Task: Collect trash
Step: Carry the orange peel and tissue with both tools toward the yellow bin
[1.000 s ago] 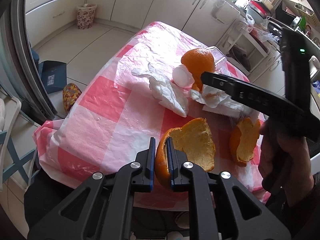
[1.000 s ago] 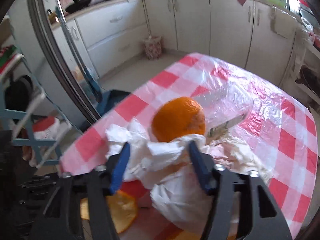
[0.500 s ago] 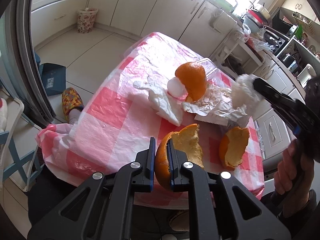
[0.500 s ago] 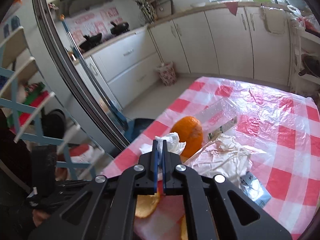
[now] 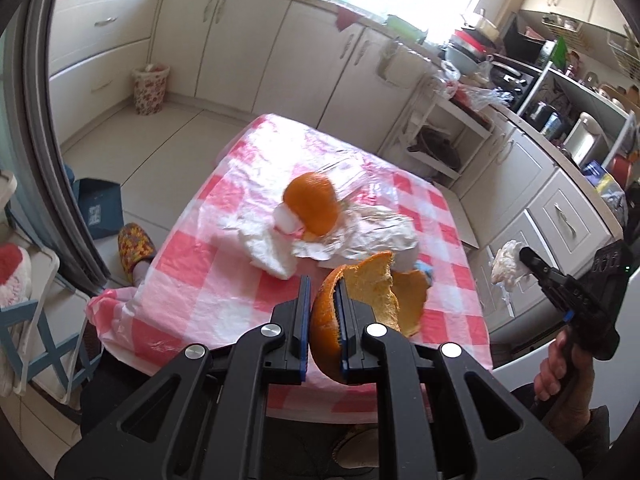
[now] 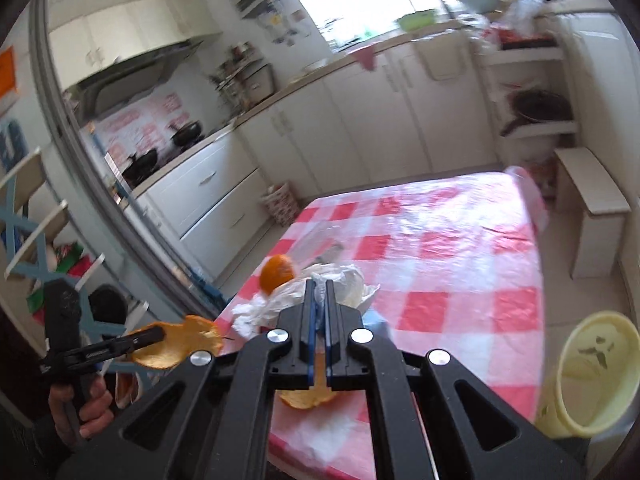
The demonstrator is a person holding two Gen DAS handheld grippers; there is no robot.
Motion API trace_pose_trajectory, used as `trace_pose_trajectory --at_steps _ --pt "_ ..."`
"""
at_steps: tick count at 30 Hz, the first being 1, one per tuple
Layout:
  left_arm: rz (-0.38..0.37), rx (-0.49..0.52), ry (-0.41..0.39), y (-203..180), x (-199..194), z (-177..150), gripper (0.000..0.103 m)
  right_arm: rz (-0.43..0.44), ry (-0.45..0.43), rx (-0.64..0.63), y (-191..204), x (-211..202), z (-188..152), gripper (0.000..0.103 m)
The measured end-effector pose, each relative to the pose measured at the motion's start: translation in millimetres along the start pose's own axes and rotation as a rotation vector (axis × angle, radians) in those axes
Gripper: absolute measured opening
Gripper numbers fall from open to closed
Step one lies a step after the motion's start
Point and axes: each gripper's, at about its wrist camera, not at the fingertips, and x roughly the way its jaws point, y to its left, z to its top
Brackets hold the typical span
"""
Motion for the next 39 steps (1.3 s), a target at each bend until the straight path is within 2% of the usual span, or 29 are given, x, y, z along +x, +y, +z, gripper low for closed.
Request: trace_pose_trajectory --at_steps 3,8,16,32,39 --pt "-0.022 0.031 -0.008 -20.6 -5.2 1.0 0.011 -0.021 -0.037 0.026 -10.6 -15.1 0.8 0.004" --pt "-0.053 0.079 -0.011 -53.8 -10.9 -0.9 0.011 -0.053 -0.045 0.071 -28.5 -24.5 -4.9 0.004" --pt "-0.079 0.145 -0.001 -94.8 -11.6 -5.9 0.011 -0.063 -0.082 0.107 -47.8 -46.5 -8.0 0.004" --pt "-0.095 0.227 0.003 -144.4 -12.6 -13.0 0.011 -0.066 -0.144 0.146 -60.9 -74.0 -8.4 0.004" --pt "-0.096 0.246 0.001 -154.8 -16.2 -17.4 0.011 -0.065 -0.161 0.154 -64.5 -81.4 -8.4 0.004"
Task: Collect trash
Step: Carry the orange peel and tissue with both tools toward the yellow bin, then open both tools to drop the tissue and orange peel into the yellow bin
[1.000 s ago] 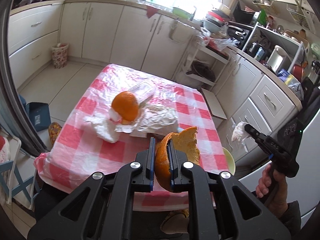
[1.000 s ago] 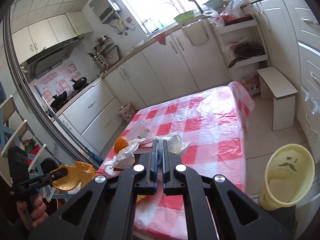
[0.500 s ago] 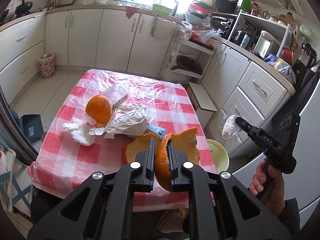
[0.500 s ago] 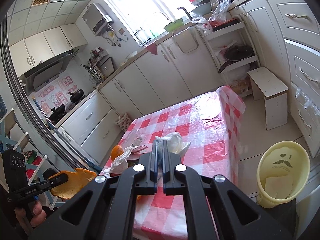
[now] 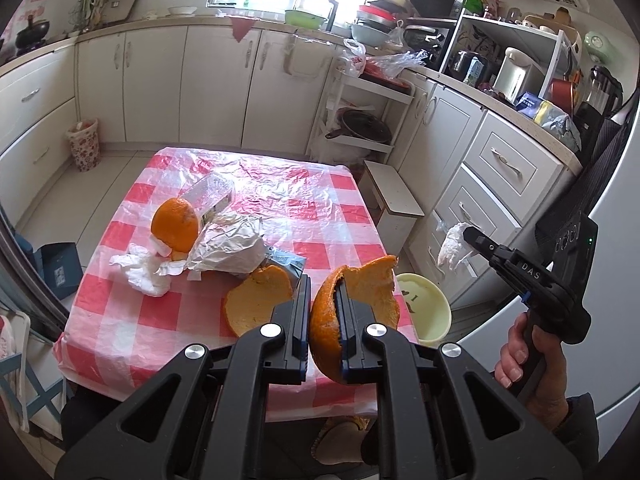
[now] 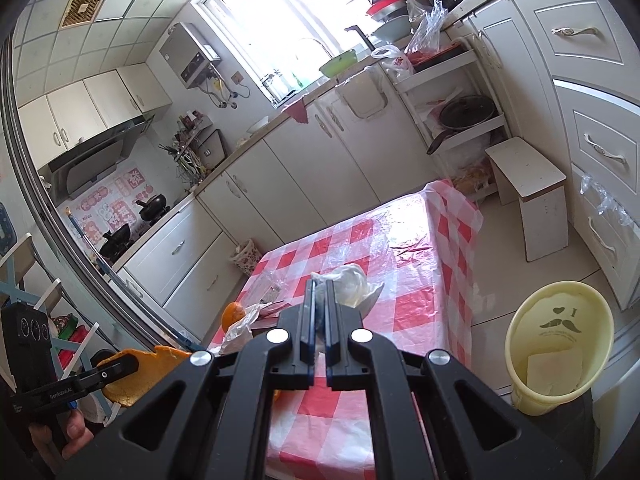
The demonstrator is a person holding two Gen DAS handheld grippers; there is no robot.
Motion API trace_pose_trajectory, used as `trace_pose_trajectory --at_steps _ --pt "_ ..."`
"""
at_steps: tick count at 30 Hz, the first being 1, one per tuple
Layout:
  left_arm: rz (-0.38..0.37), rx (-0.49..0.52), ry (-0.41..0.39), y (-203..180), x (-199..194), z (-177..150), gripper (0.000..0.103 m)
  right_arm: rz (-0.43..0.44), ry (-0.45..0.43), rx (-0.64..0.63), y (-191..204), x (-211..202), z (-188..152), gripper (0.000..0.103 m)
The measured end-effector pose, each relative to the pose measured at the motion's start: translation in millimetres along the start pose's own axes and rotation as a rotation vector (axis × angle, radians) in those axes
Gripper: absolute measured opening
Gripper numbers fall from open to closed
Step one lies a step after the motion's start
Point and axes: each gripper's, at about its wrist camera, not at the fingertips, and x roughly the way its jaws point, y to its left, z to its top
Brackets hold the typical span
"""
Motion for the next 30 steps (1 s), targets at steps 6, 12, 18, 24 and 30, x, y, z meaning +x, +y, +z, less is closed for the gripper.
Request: trace_pose_trajectory --at_steps 6,12,18,24,30 --pt "-0.001 0.010 -0.005 -5.5 -2.4 -0.1 0.011 -0.003 -0.012 0.008 -3.4 -5.3 -0.3 0.004" --pt "-0.004 0.014 -0.007 -7.6 -3.3 0.0 0.011 -0.006 -0.020 0.016 -6.7 -7.5 1.4 0.004" --pt "-0.016 0.019 -0.008 -13.0 -1.1 3.4 0.011 -0.013 -0.031 0.014 -8.3 -10.0 7.4 0.004" --pt "-0.046 0.036 -0.005 -26.8 14.2 14.1 0.011 -0.068 -0.045 0.004 -26.5 -19.7 22.1 0.004" --pt "-0.091 0.057 0.027 -48.1 46.8 20.7 0.011 -0.178 -0.002 0.073 -76.4 -16.8 30.5 0.004"
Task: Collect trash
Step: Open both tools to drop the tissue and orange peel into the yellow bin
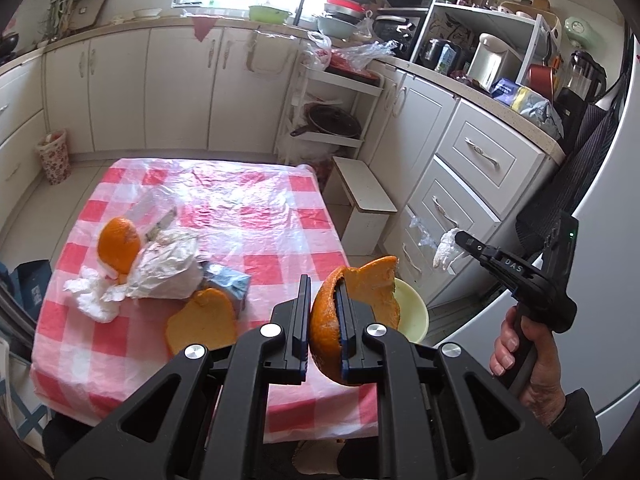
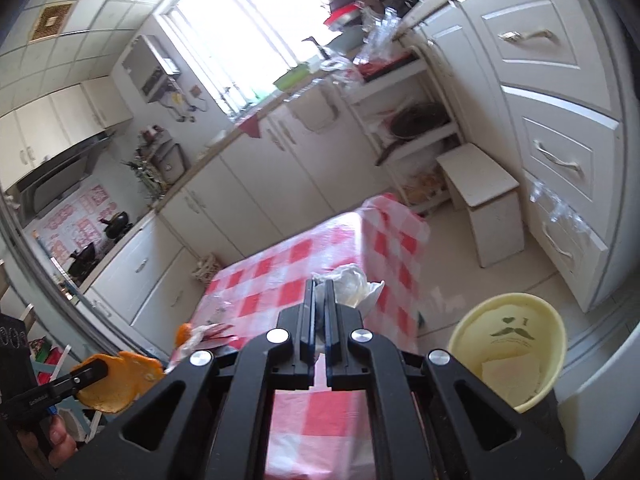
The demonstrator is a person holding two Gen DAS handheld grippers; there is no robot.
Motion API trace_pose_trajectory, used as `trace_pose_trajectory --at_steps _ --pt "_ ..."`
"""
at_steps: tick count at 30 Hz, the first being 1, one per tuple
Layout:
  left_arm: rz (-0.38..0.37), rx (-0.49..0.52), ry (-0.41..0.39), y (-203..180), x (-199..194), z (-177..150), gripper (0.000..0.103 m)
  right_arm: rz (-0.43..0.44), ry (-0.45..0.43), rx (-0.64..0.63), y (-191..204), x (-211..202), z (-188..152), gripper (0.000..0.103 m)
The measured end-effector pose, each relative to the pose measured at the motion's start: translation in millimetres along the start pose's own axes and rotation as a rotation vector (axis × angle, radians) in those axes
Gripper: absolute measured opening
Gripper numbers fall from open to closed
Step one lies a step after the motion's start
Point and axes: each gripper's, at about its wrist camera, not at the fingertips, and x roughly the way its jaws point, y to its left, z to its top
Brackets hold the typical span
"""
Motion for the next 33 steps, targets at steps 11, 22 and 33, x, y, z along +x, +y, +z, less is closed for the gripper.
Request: trace_pose_trajectory --at_steps 11,22,33 --pt "-0.069 0.001 0.122 -41.4 108.3 8.9 0.011 -0.220 0.243 0.170 -106.7 64.0 5.8 0.004" --pt "-0.076 0.041 0.285 -109.7 246.0 -6.6 0.011 -0.231 0.134 0.404 -147.5 50.8 36.9 0.050" --pt "-0.076 0.028 0.449 -170.4 339.5 -29.9 0.038 -0.243 -0.095 0.196 -91.2 2.7 54.6 0.063"
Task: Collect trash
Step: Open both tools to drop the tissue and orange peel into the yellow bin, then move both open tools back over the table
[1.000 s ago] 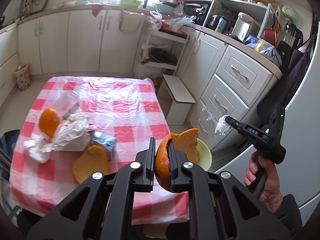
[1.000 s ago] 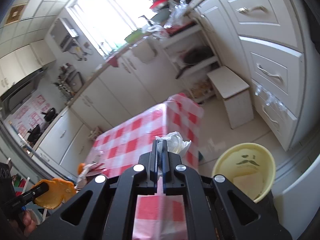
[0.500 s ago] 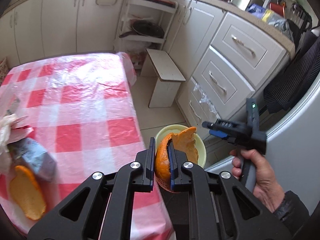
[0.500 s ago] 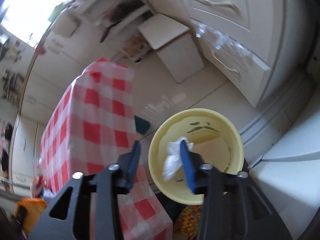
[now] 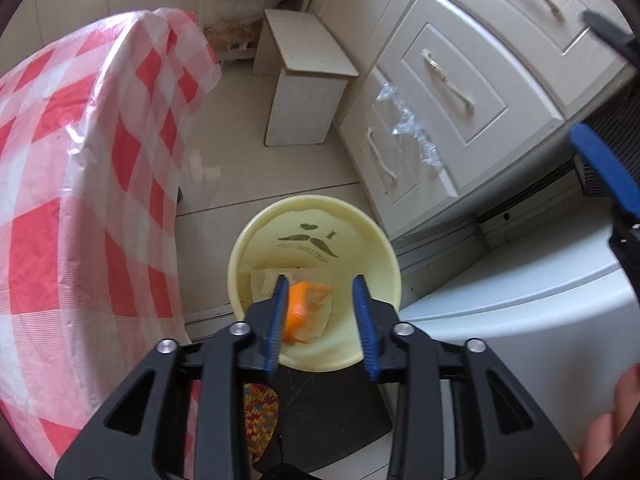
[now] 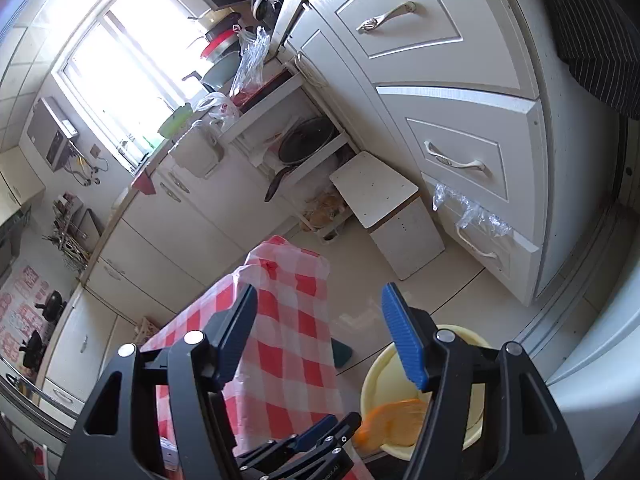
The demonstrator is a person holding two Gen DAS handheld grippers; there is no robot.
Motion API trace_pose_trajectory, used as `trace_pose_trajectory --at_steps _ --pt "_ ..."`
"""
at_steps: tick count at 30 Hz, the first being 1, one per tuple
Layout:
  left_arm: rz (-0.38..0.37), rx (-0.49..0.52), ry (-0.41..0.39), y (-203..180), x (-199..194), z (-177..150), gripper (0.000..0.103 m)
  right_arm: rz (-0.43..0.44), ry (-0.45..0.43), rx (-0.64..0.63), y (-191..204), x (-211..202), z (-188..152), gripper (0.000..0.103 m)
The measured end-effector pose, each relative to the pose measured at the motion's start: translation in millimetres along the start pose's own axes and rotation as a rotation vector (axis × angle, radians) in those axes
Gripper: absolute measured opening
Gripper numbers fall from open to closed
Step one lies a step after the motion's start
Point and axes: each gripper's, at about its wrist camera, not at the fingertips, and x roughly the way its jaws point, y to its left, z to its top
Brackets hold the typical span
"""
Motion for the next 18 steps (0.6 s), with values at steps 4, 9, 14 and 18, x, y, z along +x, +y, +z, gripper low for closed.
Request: trace_pose_trajectory --at_steps 4,9,14,18 --pt "0.016 0.019 -0.074 8.1 -44.8 -10.5 0.050 -0.010 -0.050 -0.049 9.4 -3.4 1.7 0.063" --pt "0.064 0.030 -0.184 41.8 -124.0 -52.8 0.062 0.018 -0.032 -0.129 33.4 -0.1 -8.8 0.063" --pt "0.210 0.027 -0.311 98.0 -206.4 -116.3 0.071 0.108 0.026 -0.169 66.9 -4.7 -35.0 0.064" --pt "0.347 -0.063 -0.345 164.7 -251.8 -155.8 0.072 0.198 0.119 -0.219 99.7 -3.1 -72.9 0.065"
